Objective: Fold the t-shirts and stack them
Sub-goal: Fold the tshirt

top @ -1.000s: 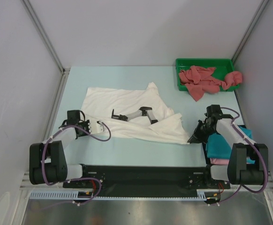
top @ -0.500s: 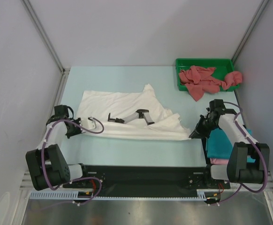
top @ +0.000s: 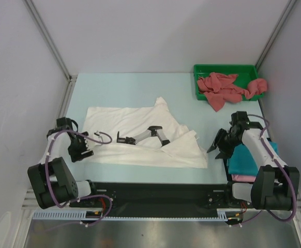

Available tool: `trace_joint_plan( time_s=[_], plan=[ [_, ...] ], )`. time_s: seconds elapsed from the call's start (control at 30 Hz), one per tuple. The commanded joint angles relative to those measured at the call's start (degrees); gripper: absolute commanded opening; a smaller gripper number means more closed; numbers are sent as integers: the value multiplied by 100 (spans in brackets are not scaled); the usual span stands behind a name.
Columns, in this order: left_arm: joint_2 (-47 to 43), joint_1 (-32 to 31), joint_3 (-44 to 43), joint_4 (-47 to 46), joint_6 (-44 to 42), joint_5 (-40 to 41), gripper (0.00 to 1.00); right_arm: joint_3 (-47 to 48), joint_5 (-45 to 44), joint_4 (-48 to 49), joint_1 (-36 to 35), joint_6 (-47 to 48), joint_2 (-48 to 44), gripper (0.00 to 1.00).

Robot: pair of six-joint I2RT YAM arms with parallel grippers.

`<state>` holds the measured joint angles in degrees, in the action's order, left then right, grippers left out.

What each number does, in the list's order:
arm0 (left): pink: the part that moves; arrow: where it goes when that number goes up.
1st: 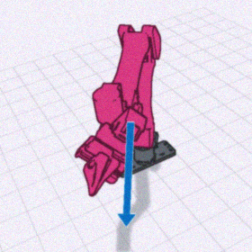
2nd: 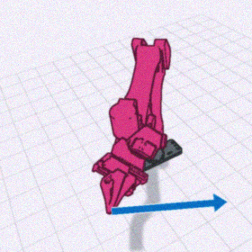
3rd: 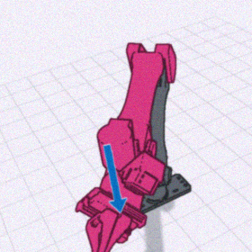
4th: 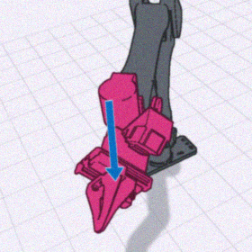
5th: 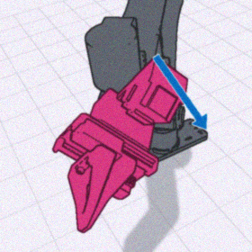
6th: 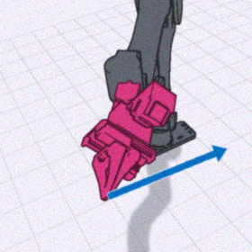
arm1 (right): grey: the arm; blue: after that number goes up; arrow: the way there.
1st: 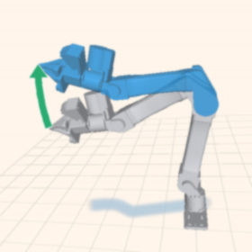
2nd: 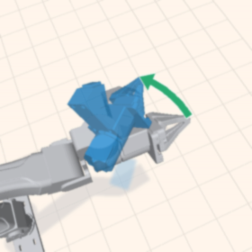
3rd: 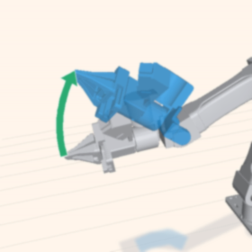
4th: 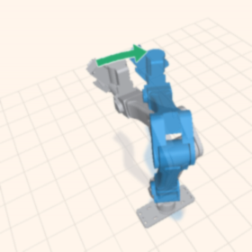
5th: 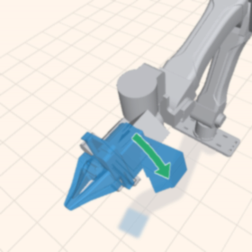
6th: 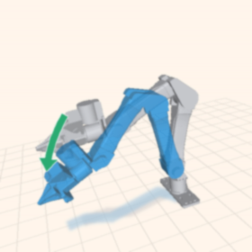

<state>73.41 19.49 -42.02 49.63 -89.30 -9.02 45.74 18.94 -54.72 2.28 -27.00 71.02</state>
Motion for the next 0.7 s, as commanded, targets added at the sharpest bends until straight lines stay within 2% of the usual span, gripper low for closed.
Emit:
trace_joint_plan(
  time_s=[0.0, 0.1, 0.13, 0.17, 0.2, 0.23, 0.3, 0.33, 0.43, 0.67],
  plan=[
    [42, 90, -920, 328, 420, -512, 75, 1426, -303, 338, -87, 335, 138, 53],
    [226, 178, -1773, 277, 1219, -1425, 76, 2321, -233, 874, -211, 590, 551, 45],
    [288, 178, -2062, 84, 1596, -1602, 78, 2517, -250, 971, -585, 782, 988, 43],
    [358, 187, -2143, -544, 2574, -1725, 78, 2745, -276, 1102, -728, 898, 1210, 44],
    [437, 187, -2213, -907, 3115, -1770, 79, 3096, -364, 1165, -869, 994, 1482, 46],
    [646, 178, -2310, -1294, 4242, -1683, 80, 3299, -356, 1217, -1157, 1222, 1963, 51],
    [937, 178, -2459, -2119, 5216, -1150, 80, 3634, -251, 1288, -1379, 1399, 2501, 55],
    [1374, 161, -2756, -2211, 5943, -946, 80, 4018, -216, 1280, -1449, 1478, 3009, 57],
    [2340, 117, -3590, -2054, 6948, -384, 77, 4661, -162, 1113, -1599, 1637, 3636, 60],
    [3477, -278, -4463, -1974, 7417, -83, 79, 4787, 92, 1007, -1661, 2041, 4384, 64]
  ],
)
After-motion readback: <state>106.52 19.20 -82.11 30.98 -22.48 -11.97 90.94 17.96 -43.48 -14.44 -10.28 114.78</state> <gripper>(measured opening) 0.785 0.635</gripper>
